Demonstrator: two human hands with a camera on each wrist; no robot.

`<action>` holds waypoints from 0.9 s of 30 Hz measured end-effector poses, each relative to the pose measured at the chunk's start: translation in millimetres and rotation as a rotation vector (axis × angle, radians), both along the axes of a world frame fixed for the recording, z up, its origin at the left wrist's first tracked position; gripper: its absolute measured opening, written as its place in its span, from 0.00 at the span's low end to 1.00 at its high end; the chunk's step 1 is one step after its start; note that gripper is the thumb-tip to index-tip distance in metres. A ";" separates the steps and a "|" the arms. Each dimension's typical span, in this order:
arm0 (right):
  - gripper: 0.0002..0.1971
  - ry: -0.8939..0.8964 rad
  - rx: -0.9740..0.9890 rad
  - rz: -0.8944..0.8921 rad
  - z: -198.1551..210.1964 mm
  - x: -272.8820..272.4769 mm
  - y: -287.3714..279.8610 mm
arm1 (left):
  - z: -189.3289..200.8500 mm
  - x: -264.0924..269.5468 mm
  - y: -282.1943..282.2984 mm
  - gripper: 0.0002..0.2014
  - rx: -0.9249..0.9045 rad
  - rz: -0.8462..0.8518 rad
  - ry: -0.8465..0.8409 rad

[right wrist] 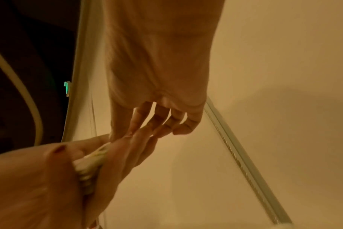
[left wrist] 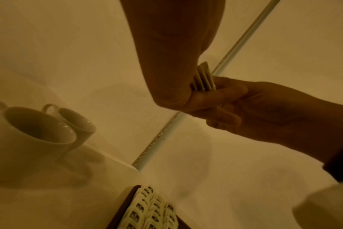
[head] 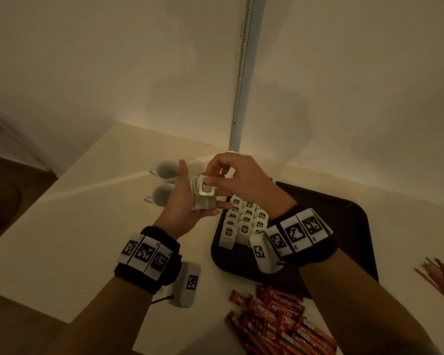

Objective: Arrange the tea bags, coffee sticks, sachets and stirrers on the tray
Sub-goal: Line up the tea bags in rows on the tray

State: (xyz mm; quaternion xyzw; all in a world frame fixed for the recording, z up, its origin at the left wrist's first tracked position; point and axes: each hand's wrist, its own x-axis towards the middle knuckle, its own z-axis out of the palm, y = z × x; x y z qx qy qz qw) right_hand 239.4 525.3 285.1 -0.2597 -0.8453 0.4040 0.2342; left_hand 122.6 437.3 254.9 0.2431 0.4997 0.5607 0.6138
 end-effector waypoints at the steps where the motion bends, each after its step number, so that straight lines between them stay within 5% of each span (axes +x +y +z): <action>1: 0.04 -0.008 0.001 0.006 6.8 2.0 4.0 | 2.4 1.4 1.1 0.42 0.020 -0.012 -0.009; 8: 0.07 -0.127 0.045 0.035 40.4 11.2 12.6 | 16.0 7.9 7.4 0.41 0.145 -0.059 0.025; 15: 0.01 0.042 0.242 -0.046 106.5 20.7 11.7 | 26.9 12.3 11.2 0.25 0.406 0.173 0.136; 20: 0.01 0.009 0.285 -0.047 125.9 20.1 10.5 | 44.2 24.4 18.3 0.03 0.473 0.211 0.158; 27: 0.02 -0.020 0.340 -0.044 128.3 22.3 8.9 | 47.3 32.8 19.5 0.04 0.463 0.189 0.104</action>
